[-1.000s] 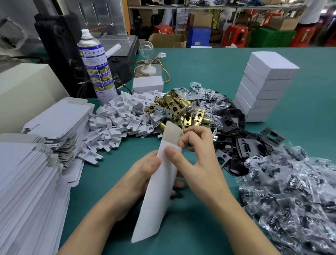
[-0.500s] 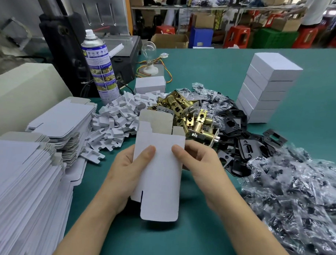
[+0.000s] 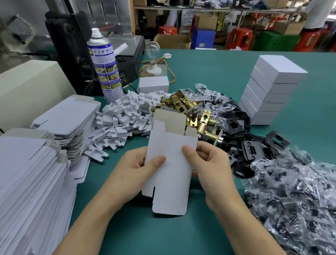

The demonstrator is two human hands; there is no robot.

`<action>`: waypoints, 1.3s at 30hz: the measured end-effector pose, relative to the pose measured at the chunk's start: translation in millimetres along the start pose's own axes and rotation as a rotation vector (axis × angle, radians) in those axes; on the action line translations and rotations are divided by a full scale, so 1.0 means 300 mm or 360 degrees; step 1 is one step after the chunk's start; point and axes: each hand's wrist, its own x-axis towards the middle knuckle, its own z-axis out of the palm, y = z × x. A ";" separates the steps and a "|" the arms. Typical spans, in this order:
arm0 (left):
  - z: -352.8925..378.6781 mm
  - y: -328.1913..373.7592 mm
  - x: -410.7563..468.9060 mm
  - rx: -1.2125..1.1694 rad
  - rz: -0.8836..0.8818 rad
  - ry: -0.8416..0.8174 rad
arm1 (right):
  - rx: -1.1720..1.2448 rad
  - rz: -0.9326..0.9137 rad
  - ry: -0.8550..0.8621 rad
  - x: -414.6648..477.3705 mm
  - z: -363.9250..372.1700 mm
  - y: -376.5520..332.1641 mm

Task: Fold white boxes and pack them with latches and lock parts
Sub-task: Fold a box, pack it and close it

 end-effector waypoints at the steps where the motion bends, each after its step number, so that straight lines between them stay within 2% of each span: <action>1: -0.001 -0.004 0.002 -0.0025 0.0002 0.0019 | -0.0015 -0.0025 -0.0015 -0.003 0.004 0.002; 6: -0.001 -0.019 0.017 -0.0106 0.0040 0.0237 | -0.0211 -0.0003 -0.0247 -0.018 0.019 0.006; 10: 0.013 -0.028 0.021 0.0053 0.0113 0.0312 | -0.0295 -0.0005 -0.0196 -0.016 0.015 0.009; 14: 0.016 -0.038 0.029 0.0179 0.0078 0.0274 | -0.0237 0.0040 -0.0122 0.000 -0.016 -0.001; 18: 0.006 -0.040 0.029 0.0071 0.0017 0.0223 | -0.0230 0.0008 -0.0145 -0.003 -0.015 0.000; 23: 0.011 -0.039 0.023 0.0060 0.0010 0.0158 | 0.0038 -0.0109 -0.0161 0.008 -0.017 -0.010; 31: 0.047 -0.038 0.021 0.0210 0.0399 0.0381 | -0.0043 -0.0209 -0.0153 -0.001 0.001 0.013; 39: 0.045 -0.028 0.011 0.0170 0.0480 0.0349 | -0.0118 -0.0339 -0.0200 0.007 0.004 0.006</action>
